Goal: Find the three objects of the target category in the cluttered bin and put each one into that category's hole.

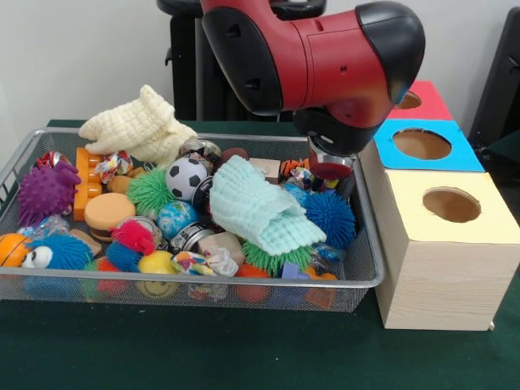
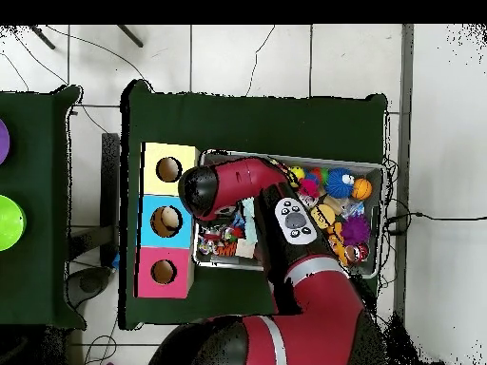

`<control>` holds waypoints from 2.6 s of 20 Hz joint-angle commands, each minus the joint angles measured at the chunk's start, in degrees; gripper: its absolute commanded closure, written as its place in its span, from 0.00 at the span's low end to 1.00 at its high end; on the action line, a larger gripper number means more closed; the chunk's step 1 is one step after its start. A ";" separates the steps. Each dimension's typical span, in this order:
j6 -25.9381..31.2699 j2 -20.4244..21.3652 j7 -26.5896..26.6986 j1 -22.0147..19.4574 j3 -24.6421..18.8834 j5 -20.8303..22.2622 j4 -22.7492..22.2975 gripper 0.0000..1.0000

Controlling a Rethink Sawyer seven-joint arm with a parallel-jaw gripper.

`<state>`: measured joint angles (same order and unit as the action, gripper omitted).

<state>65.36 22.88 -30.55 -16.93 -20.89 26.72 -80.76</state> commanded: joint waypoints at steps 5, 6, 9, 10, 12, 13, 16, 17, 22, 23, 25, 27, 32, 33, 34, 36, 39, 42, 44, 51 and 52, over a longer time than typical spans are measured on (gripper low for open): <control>-10.85 -6.38 -3.73 -2.81 -3.78 -0.73 -5.76 0.00; -10.83 -6.65 -3.62 -2.76 -3.72 -0.69 -5.59 0.00; -8.48 -6.95 -3.69 -1.14 -2.34 0.29 -3.96 0.00; -7.33 -6.93 -3.67 -0.49 -1.79 0.65 -3.35 0.00; -5.53 -6.90 -3.63 0.45 -1.03 1.10 -2.36 0.00; -4.88 -6.89 -3.60 0.76 -0.80 1.19 -1.97 1.00; -4.30 -6.84 -3.58 0.97 -0.63 1.24 -1.73 1.00; -4.25 -6.83 -3.55 1.01 -0.63 1.17 -1.72 1.00; -4.14 -6.65 -3.43 1.09 -0.53 0.94 -1.81 1.00; -4.16 -6.62 -3.38 1.12 -0.50 0.93 -1.80 1.00; -4.34 -6.51 -3.38 1.10 -0.42 0.96 -1.88 1.00; -5.37 -6.05 -3.91 1.22 -0.56 0.94 -2.00 1.00; -5.20 -1.17 -1.34 -0.27 -1.43 0.96 -2.73 1.00; -4.18 0.18 -0.26 -0.67 -1.56 0.94 -2.55 1.00; -2.85 1.42 0.73 -0.84 -1.67 0.85 -2.14 1.00; -0.03 3.48 2.99 -1.11 -1.60 1.14 -0.95 1.00; 4.21 5.40 5.62 -0.11 -0.76 2.86 1.61 1.00; 3.19 5.60 5.03 -0.08 -0.85 3.39 1.90 1.00; 1.66 5.28 4.21 0.22 -0.92 4.08 1.99 1.00; 1.72 6.60 8.06 0.82 -0.80 9.03 5.18 1.00; 1.78 6.75 9.12 0.81 -0.75 10.16 5.95 1.00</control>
<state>63.18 28.79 -30.55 -16.15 -20.92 30.24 -78.97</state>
